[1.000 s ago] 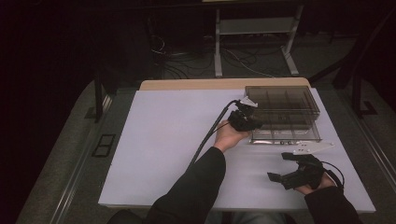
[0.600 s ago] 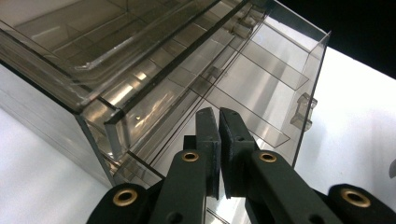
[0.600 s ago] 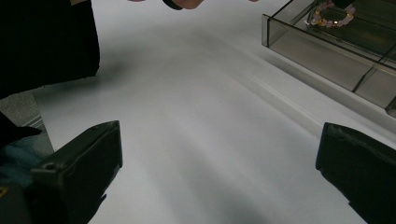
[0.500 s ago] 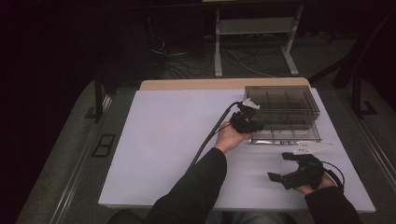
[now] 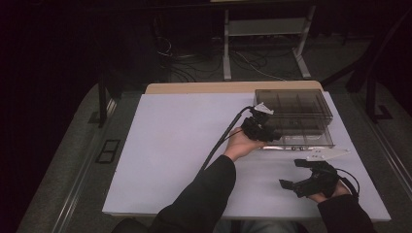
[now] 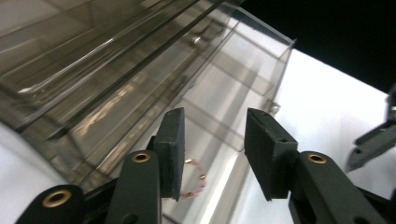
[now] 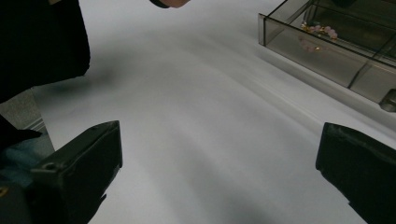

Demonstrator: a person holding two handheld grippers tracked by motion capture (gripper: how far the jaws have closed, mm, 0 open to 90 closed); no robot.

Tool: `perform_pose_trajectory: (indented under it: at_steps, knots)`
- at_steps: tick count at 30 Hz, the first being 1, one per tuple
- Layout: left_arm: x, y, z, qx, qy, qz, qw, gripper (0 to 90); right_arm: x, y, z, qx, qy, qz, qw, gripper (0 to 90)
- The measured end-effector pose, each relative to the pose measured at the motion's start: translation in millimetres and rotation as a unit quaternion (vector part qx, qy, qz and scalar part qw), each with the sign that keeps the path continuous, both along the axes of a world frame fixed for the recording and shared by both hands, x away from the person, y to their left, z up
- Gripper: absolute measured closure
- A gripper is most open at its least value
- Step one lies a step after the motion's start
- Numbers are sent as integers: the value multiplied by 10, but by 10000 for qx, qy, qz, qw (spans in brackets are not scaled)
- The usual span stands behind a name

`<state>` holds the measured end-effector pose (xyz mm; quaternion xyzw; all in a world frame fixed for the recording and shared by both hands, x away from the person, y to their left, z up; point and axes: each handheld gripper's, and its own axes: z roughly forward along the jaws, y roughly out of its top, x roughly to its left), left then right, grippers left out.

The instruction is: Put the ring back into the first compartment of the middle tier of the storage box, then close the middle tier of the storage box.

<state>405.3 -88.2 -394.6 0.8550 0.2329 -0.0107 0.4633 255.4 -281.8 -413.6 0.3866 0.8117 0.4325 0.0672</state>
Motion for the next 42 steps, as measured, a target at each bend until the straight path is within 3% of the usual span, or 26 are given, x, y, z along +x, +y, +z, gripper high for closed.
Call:
perform_pose_trajectory:
  at_steps: [2,8,14,32,42]
  knots:
    - [-18,-4,21,25,-40,-42,10000,550,-8,-19,6,24,1,-37,10000,0]
    - [-174,-80,133,-197,-223,-152,9994,525,-31,-64,16,62,31,-133,9999,0]
    - [-300,-141,193,-279,-325,-292,9987,506,-51,-86,19,69,47,-194,9998,0]
    - [-518,-250,142,-469,-253,-477,9974,490,-92,-106,17,92,80,-240,9996,0]
    - [-583,-298,103,-448,-237,-593,9970,482,-96,-105,7,72,117,-229,9996,0]
